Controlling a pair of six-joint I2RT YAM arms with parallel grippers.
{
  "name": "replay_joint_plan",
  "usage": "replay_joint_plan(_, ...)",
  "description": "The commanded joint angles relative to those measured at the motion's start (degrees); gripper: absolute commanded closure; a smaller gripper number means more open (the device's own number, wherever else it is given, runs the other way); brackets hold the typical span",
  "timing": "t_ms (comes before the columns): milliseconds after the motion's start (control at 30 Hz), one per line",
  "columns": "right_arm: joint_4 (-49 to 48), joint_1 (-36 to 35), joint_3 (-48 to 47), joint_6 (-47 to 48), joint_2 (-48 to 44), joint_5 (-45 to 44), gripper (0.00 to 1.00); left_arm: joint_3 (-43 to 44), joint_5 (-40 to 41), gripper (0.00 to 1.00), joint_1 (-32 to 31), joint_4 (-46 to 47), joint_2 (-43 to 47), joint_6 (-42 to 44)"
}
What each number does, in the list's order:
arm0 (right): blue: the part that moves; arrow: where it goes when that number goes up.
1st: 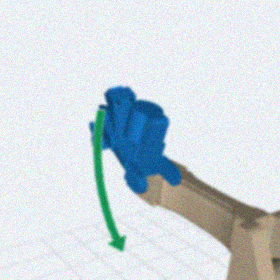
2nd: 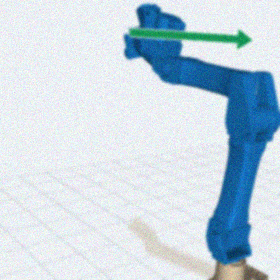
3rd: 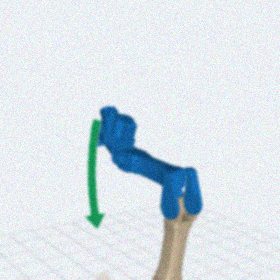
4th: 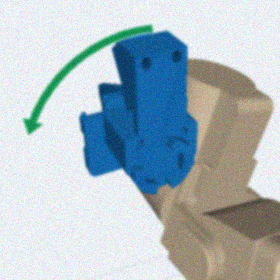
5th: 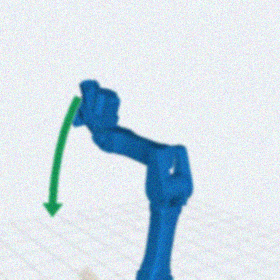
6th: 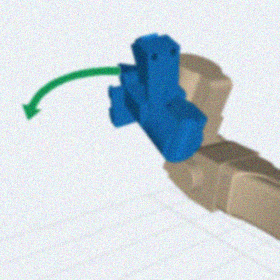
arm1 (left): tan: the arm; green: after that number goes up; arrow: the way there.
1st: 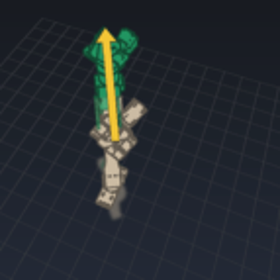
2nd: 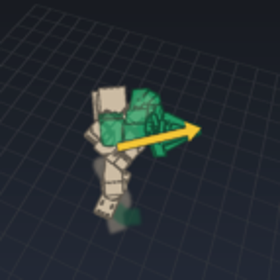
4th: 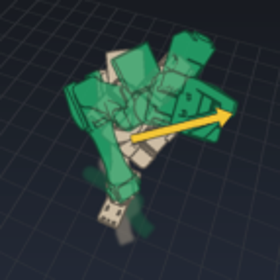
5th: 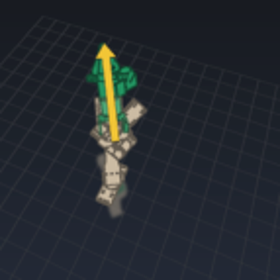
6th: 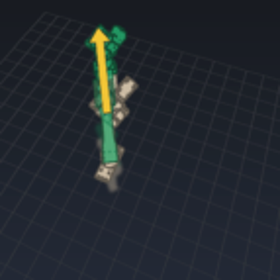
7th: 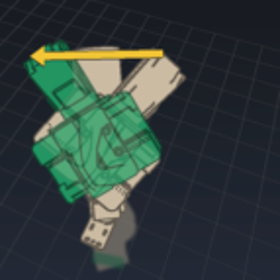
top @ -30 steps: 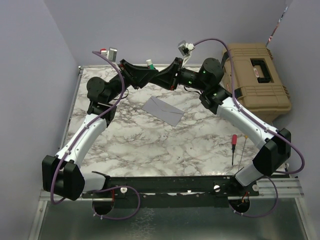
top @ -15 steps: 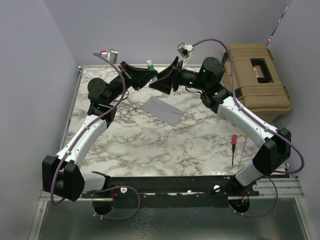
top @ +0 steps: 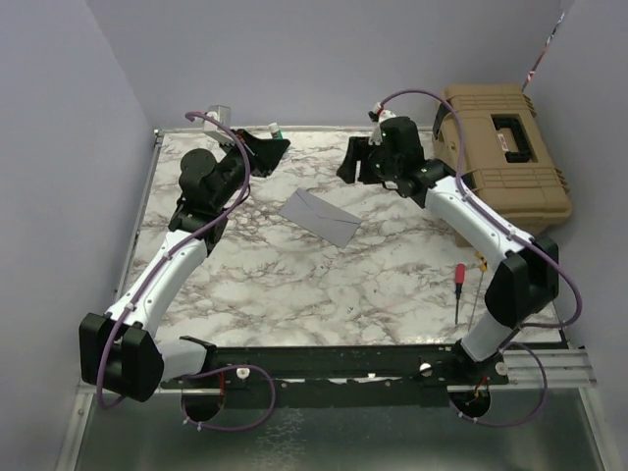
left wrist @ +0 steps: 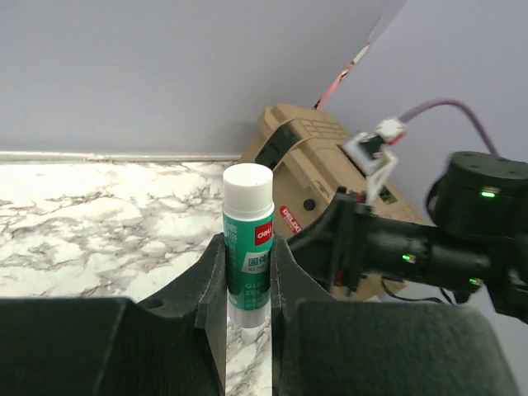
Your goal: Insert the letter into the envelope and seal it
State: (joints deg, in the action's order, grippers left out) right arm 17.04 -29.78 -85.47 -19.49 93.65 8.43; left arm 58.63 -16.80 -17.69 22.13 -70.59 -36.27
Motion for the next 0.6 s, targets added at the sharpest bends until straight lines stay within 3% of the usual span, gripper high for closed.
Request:
replay_joint_plan(0,18.8,5.0,-0.3,-6.6,7.8,-19.8,0.33,-0.8,0.2,1.0,0.1,-3.2,0.3,3.7)
replay_joint_plan(200,20.5,7.7,1.5,-8.1,14.4,-26.0,0.33,-0.8,-2.4,1.0,0.1,-3.8,-0.3,3.6)
replay_joint_plan(400,17.8,10.5,2.0,-8.3,18.8,-25.2,0.33,-0.8,-4.3,1.0,0.1,-4.0,-0.9,3.3)
replay_joint_plan(567,16.8,10.9,0.9,-8.7,21.4,-24.0,0.42,-0.8,-4.6,1.0,0.1,-4.0,-1.3,3.5)
